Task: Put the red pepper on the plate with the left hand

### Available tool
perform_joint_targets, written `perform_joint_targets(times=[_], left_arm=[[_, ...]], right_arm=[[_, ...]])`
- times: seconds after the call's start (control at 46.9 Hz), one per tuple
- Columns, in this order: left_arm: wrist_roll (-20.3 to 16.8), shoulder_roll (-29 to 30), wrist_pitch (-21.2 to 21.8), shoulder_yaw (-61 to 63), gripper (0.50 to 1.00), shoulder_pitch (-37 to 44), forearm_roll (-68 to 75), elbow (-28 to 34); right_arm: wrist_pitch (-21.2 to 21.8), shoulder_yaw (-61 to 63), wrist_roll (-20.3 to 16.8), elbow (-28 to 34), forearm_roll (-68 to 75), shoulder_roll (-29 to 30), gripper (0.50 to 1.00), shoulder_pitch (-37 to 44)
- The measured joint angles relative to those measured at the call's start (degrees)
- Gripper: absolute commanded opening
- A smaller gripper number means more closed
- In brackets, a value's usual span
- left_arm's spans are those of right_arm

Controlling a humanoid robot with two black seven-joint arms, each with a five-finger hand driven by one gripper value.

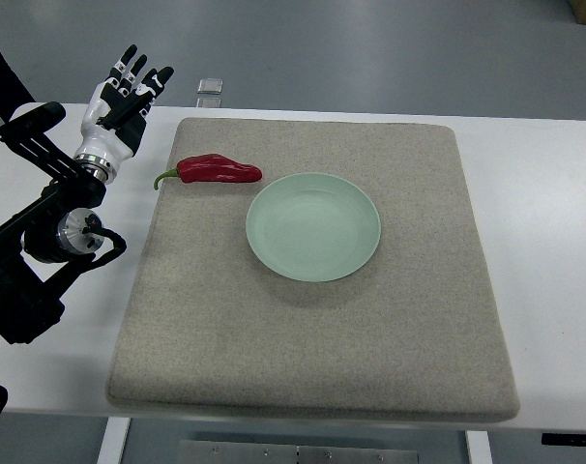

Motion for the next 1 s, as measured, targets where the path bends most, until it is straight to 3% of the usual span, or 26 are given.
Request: perform_joint_targets(times=[0.832, 1.003], left_arm=[[0.0, 0.6, 1.4, 0.5, 0.977, -1.6, 1.2, 0.2], [0.0, 1.5, 2.9, 0.7, 0.973, -2.9, 6.9, 0.2]], right_arm=[[0.0, 0.0, 0.0, 0.0, 0.0, 0.0, 0.932, 0.0], [0.0, 0.0, 0.0, 0.0, 0.0, 0.0, 0.932, 0.0]])
